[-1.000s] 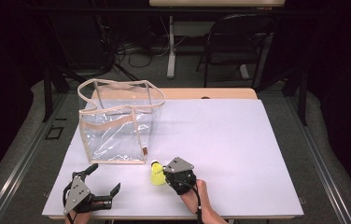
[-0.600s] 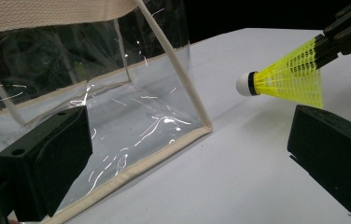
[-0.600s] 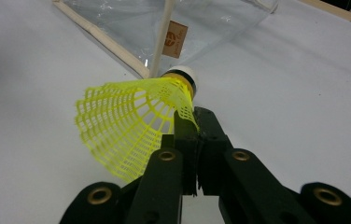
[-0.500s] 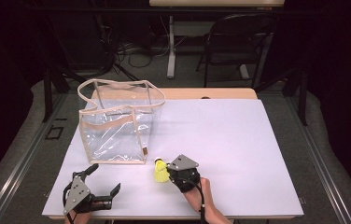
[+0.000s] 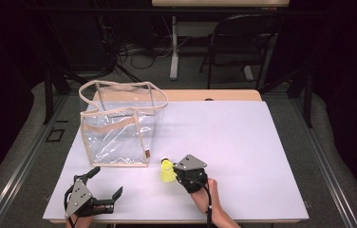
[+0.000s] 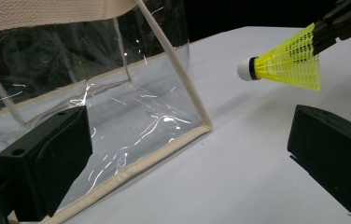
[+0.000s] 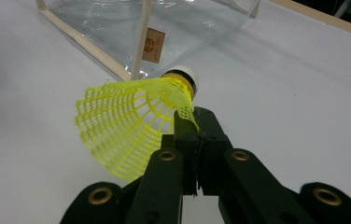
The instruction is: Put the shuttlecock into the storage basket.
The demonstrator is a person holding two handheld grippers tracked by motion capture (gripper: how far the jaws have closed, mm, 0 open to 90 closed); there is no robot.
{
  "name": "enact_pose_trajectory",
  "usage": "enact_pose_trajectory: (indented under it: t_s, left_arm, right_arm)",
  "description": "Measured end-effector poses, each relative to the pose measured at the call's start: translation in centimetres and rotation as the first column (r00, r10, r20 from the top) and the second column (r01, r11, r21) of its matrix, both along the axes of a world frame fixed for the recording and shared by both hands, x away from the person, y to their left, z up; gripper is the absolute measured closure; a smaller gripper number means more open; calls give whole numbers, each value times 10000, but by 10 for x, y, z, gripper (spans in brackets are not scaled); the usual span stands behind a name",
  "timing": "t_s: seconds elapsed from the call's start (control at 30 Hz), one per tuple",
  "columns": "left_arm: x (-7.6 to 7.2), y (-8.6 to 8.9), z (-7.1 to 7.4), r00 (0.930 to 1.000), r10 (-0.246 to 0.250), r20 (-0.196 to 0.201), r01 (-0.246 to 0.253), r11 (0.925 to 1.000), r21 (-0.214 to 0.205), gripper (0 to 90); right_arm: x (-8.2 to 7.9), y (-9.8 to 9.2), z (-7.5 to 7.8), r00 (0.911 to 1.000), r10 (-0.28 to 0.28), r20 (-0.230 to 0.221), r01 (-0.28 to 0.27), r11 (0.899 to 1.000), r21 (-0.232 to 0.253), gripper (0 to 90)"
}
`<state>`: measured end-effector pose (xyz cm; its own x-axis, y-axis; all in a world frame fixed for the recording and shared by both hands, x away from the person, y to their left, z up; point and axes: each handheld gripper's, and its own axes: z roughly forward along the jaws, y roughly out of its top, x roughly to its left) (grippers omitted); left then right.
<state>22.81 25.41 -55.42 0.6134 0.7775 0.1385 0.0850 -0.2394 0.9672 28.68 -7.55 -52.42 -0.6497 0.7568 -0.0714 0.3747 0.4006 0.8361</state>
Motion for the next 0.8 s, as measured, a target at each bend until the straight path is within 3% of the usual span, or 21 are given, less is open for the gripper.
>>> enact_pose_trajectory:
  t_s: [0.8]
  left_arm:
    - [0, 0, 0, 10000, -1, -11, 1, 10000, 44, 0]
  right_arm:
    - [10, -16, 8, 9994, -345, 97, 344, 9994, 108, 891]
